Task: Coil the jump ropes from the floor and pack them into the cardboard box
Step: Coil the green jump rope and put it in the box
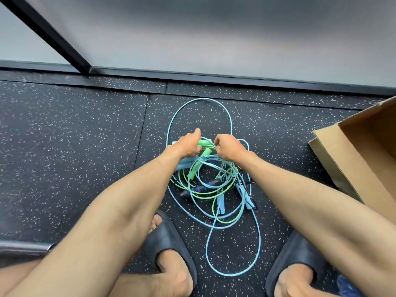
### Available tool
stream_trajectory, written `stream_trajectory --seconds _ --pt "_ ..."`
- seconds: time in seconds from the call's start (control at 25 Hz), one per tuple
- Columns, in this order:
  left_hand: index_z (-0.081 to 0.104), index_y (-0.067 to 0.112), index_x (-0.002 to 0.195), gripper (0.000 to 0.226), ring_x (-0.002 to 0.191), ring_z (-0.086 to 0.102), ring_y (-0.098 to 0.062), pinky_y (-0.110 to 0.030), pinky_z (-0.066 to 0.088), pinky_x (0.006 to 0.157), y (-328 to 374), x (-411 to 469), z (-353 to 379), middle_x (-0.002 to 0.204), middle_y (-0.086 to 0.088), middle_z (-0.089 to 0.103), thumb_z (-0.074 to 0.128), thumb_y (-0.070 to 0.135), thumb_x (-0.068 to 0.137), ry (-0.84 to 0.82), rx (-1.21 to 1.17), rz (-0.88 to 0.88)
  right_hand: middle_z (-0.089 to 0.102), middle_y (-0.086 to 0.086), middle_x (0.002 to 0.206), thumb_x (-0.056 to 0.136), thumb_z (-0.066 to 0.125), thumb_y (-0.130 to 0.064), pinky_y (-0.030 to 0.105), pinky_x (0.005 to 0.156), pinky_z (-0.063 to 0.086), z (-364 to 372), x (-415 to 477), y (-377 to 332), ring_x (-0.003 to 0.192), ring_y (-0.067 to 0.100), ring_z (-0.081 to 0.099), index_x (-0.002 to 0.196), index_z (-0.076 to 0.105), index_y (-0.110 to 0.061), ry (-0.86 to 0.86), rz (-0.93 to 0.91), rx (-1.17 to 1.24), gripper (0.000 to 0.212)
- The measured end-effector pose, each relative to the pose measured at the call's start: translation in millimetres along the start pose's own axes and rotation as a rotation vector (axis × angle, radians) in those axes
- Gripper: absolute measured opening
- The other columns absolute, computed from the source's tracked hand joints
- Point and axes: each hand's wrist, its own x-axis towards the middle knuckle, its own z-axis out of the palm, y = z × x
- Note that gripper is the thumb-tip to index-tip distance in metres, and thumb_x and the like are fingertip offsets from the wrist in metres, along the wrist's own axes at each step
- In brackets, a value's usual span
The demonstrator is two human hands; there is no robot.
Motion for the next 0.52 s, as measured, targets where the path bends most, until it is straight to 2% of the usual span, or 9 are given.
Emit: stream_trajectory --seconds 0.08,0.2,0.36,0.44,0.52 --pt "0.044 0.007 0.113 0.034 0.098 0.058 -0.036 -0.044 0.046 0.083 10.6 -21.5 -17.7 0.109 -0.015 0.061 0.063 0.024 0.091 0.038 0.027 0.047 0.069 0.012 0.107 0.087 0.050 -0.007 0.041 0.087 0.052 -16.7 -18.3 -8.8 0.099 0.031 0.062 0.106 0.064 -0.009 0.028 0.007 0.017 0.023" --pt "0.053 0.009 0.118 0.043 0.103 0.059 -0.031 -0.041 0.048 0.087 29.4 -60.9 -48.3 0.116 -0.012 0.064 0.061 0.043 0.093 0.055 0.071 0.095 0.067 0.012 0.114 0.088 0.053 -0.012 0.041 0.091 0.051 -46.5 -50.8 -28.4 0.103 0.031 0.062 0.115 0.060 -0.010 0.090 -0.028 0.033 0.028" --pt "0.056 0.023 0.128 0.037 0.114 0.058 -0.027 -0.038 0.047 0.091 56.5 -115.3 -82.4 0.130 -0.005 0.062 0.059 0.040 0.095 0.094 0.160 0.143 0.068 0.010 0.107 0.088 0.060 -0.016 0.033 0.083 0.049 -73.2 -95.6 -52.8 0.099 0.029 0.063 0.117 0.059 -0.014 0.109 -0.102 0.010 0.029" --pt "0.057 0.026 0.126 0.037 0.110 0.060 -0.026 -0.038 0.049 0.092 67.4 -142.5 -97.5 0.127 -0.002 0.064 0.061 0.043 0.094 0.081 0.161 0.160 0.070 0.008 0.102 0.087 0.062 -0.016 0.033 0.081 0.051 -80.4 -119.1 -62.1 0.095 0.028 0.065 0.115 0.059 -0.017 0.099 -0.136 -0.008 0.029" --pt "0.058 0.019 0.121 0.033 0.094 0.062 -0.024 -0.031 0.052 0.084 75.2 -165.3 -114.1 0.115 -0.008 0.067 0.062 0.038 0.094 0.063 0.042 0.196 0.069 0.009 0.099 0.088 0.062 -0.017 0.034 0.079 0.051 -90.2 -139.7 -69.4 0.091 0.028 0.064 0.115 0.057 -0.017 0.126 -0.156 -0.013 0.027"
